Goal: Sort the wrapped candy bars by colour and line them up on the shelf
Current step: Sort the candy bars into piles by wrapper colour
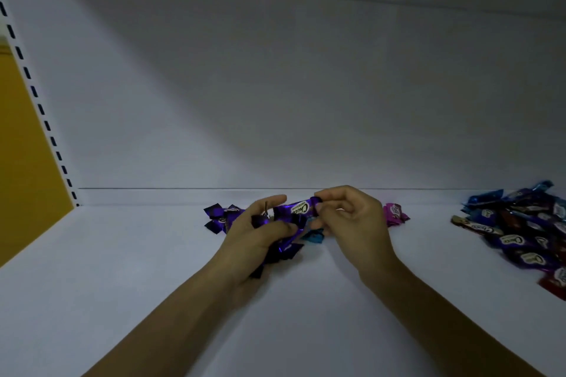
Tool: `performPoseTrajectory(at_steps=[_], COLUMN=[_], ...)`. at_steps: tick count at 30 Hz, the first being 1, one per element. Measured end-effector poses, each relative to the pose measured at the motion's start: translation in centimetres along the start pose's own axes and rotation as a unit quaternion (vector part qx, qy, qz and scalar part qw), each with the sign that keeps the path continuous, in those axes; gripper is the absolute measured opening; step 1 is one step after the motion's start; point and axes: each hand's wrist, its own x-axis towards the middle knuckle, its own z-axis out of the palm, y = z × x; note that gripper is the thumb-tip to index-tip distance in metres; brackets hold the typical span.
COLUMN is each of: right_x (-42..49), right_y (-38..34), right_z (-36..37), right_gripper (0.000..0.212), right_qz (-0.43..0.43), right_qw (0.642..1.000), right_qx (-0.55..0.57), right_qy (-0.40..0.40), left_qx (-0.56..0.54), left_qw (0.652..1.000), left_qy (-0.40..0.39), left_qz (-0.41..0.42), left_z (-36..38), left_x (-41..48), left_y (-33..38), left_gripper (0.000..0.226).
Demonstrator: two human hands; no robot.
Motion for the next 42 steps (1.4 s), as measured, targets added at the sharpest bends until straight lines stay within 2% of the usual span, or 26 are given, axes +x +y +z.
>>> performPoseTrajectory(at_steps=[3, 6, 8, 12, 14, 17, 19, 24, 26, 30, 32, 33, 35, 39, 42], right_x=[0.3, 0.4, 0.7, 2.0, 2.2, 1.9, 1.6, 2.1, 1.8, 0.7, 0.2, -0.1, -0.6, -1.0, -0.6], right_y=[0.1, 0.0, -0.3, -1.2, -1.0, 0.2, 0.8, 0.7, 1.2, 1.7, 0.8, 0.2, -0.5, -0.8, -1.1], right_z=[-0.4, -0.4, 0.0, 3.0, 5.6, 9.3, 11.0, 14.3, 14.9, 14.4, 14.0, 14.0, 14.3, 14.9, 14.6], right_gripper=[0.017, 0.017, 0.020, 0.021, 0.013, 0.008, 0.004, 0.007, 0.012, 0.010, 0.010, 0.018, 0.029, 0.010, 0.015], right_qz=[0.047, 0.088, 0.077, -0.006, -0.053, -0.070, -0.076, -0.084, -0.080, -0.132, -0.142, -0.130, -0.091, -0.056, -0.043], right_qw=[0.997, 0.994, 0.996, 0.994, 0.984, 0.933, 0.905, 0.915, 0.930, 0.971, 0.981, 0.984, 0.985, 0.985, 0.990], right_qx=[0.060, 0.055, 0.021, -0.096, -0.162, -0.329, -0.386, -0.358, -0.314, -0.181, -0.105, -0.080, -0.082, -0.084, -0.057], right_qy=[-0.002, -0.033, -0.051, -0.042, -0.052, -0.125, -0.161, -0.167, -0.172, -0.082, -0.076, -0.089, -0.124, -0.140, -0.123], left_qx=[-0.004, -0.102, -0.180, -0.195, -0.195, -0.228, -0.252, -0.305, -0.328, -0.365, -0.374, -0.375, -0.363, -0.294, -0.293], left_qw=[0.999, 0.988, 0.972, 0.964, 0.961, 0.953, 0.950, 0.945, 0.939, 0.922, 0.916, 0.916, 0.922, 0.939, 0.937], left_qy=[0.038, 0.111, 0.149, 0.180, 0.192, 0.198, 0.176, 0.105, 0.097, 0.132, 0.147, 0.145, 0.136, 0.178, 0.191], left_qz=[0.033, 0.024, 0.013, 0.030, 0.031, 0.036, 0.050, 0.049, 0.040, 0.009, 0.003, 0.001, -0.010, -0.010, 0.006], left_z=[-0.1, -1.0, -2.3, -6.5, -8.5, -10.1, -10.3, -9.7, -9.5, -9.3, -9.4, -9.4, -9.5, -9.8, -10.0], left_x=[0.2, 0.3, 0.5, 0.0, -0.6, -0.9, -0.8, -0.6, -0.8, -0.9, -0.9, -1.0, -1.1, -0.9, -0.7], left_y=[1.0, 2.4, 4.0, 5.7, 5.0, 4.3, 4.5, 4.8, 4.8, 4.8, 4.8, 4.9, 4.9, 4.4, 4.3], left_gripper=[0.037, 0.023, 0.017, 0.023, 0.026, 0.025, 0.026, 0.027, 0.021, 0.014, 0.015, 0.016, 0.019, 0.013, 0.018])
